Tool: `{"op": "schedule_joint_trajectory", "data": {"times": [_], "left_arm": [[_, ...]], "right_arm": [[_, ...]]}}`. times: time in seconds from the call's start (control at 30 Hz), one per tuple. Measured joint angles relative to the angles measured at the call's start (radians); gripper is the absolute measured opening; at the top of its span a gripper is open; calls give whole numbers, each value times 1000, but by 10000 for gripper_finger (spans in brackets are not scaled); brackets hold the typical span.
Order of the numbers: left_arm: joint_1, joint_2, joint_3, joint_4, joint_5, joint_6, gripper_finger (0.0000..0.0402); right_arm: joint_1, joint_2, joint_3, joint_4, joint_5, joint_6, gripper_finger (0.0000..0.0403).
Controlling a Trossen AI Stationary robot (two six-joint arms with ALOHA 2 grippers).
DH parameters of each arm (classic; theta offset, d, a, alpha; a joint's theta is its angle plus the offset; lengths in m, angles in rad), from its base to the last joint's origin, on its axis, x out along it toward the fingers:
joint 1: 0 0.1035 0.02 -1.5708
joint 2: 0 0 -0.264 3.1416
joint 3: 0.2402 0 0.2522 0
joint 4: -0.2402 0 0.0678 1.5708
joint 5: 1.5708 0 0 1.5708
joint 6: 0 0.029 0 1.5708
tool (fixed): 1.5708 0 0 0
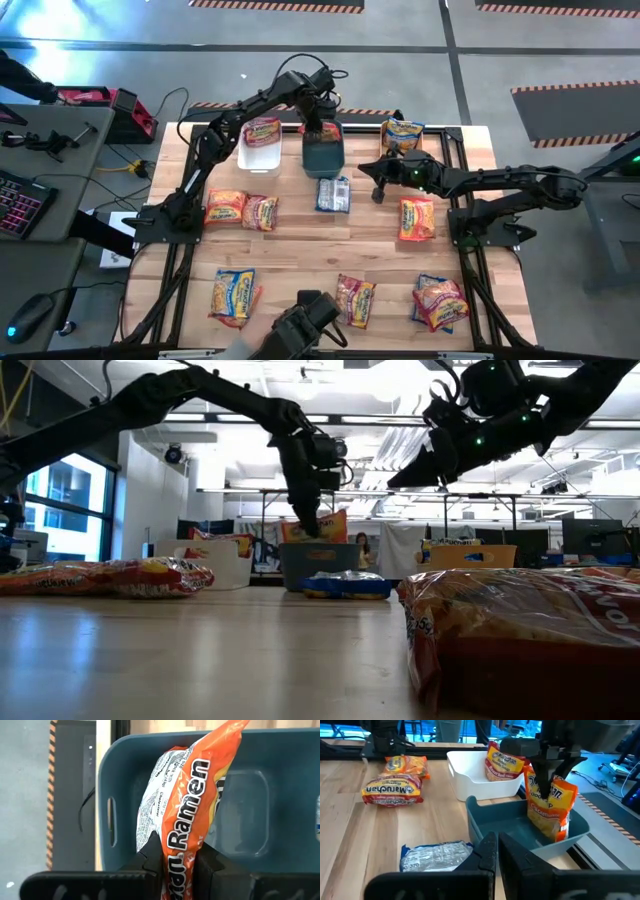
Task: Sort Maruchan noodles
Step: Put the orange noodle pack into the blue bin
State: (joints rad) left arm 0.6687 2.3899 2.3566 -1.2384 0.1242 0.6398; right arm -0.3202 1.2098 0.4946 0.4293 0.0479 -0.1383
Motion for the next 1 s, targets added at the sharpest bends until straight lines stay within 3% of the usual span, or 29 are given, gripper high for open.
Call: {"op": "schedule_joint_trajectory", "data": {"times": [0.4, 0.87, 1.0], "left_arm": [[6, 44, -2, 23, -3, 41, 51], [-5, 52, -1, 91, -70, 46, 155], [-5, 52, -1, 109, -138, 45, 171]], "right_arm": [[0, 0, 0, 1, -7, 0, 0], [0, 0, 0, 1, -42, 0, 0], [0, 0, 0, 1, -42, 0, 0]]}}
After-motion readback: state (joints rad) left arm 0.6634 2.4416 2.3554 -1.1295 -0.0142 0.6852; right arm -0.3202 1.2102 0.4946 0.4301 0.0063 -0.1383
